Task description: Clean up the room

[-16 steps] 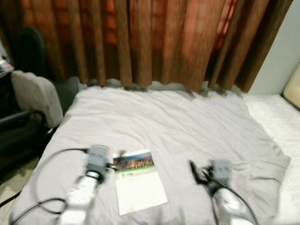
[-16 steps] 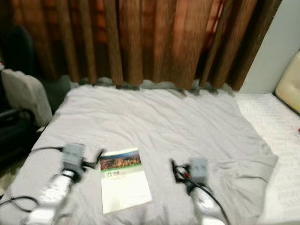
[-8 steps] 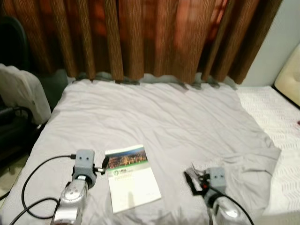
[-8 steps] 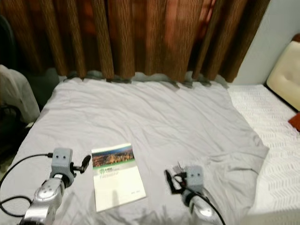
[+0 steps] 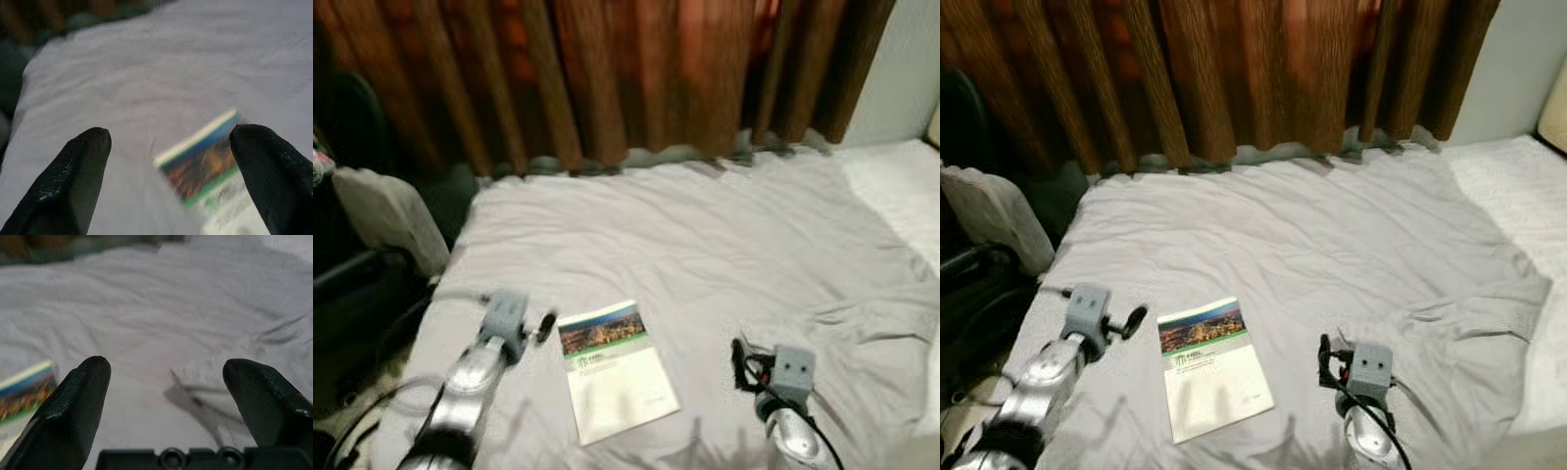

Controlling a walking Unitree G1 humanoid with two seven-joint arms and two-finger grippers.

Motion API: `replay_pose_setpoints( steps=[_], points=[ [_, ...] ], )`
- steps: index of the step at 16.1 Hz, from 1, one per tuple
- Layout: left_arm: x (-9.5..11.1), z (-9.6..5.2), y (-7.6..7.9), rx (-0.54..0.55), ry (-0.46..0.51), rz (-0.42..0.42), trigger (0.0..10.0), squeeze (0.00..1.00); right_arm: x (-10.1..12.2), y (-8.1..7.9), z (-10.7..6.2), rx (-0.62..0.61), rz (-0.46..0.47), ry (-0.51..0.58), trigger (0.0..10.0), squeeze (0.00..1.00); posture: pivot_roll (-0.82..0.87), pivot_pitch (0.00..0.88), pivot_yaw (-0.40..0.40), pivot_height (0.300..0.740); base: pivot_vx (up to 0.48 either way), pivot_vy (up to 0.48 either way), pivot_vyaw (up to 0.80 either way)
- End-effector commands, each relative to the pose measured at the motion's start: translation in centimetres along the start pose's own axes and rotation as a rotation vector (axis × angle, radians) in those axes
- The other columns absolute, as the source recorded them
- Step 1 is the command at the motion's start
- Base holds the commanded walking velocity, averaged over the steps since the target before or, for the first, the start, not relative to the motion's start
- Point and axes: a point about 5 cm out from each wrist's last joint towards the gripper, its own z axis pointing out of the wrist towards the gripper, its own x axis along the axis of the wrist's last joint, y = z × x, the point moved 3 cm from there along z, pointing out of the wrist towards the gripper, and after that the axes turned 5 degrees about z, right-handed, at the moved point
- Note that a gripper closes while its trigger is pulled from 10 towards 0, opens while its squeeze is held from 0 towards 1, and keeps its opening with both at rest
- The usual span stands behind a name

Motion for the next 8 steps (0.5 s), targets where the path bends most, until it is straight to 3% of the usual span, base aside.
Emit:
replay_pose_setpoints(
  steps=[1, 5, 7, 8],
  points=[
    [-0.2, 0.6, 1.4, -0.038, -0.023, -0.002, 10.0, 0.0, 0.9, 1.6, -0.4, -0.06, -0.005, 0.046, 10.0, 0.0, -0.08, 0.029, 0.118, 0.74, 0.0, 0.0, 0.0],
    [0.1, 1.6, 3.7, -0.049, -0.036, -0.054, 10.0, 0.0, 1.5, 2.9, -1.0, -0.07, -0.035, 0.061, 10.0, 0.0, -0.14, 0.056, 0.076, 0.74, 0.0, 0.0, 0.0],
    [-1.1, 1.4, 3.0, 0.015, -0.086, -0.168, 10.0, 0.0, 1.7, 2.9, -1.6, -0.05, -0.058, 0.054, 10.0, 0.0, -0.15, 0.088, 0.056, 0.74, 0.0, 0.0, 0.0],
    [-2.6, 0.8, 1.6, 0.081, -0.139, -0.24, 10.0, 0.0, 1.7, 2.9, -2.1, -0.036, -0.075, 0.045, 10.0, 0.0, -0.16, 0.116, 0.034, 0.74, 0.0, 0.0, 0.0]
  ],
)
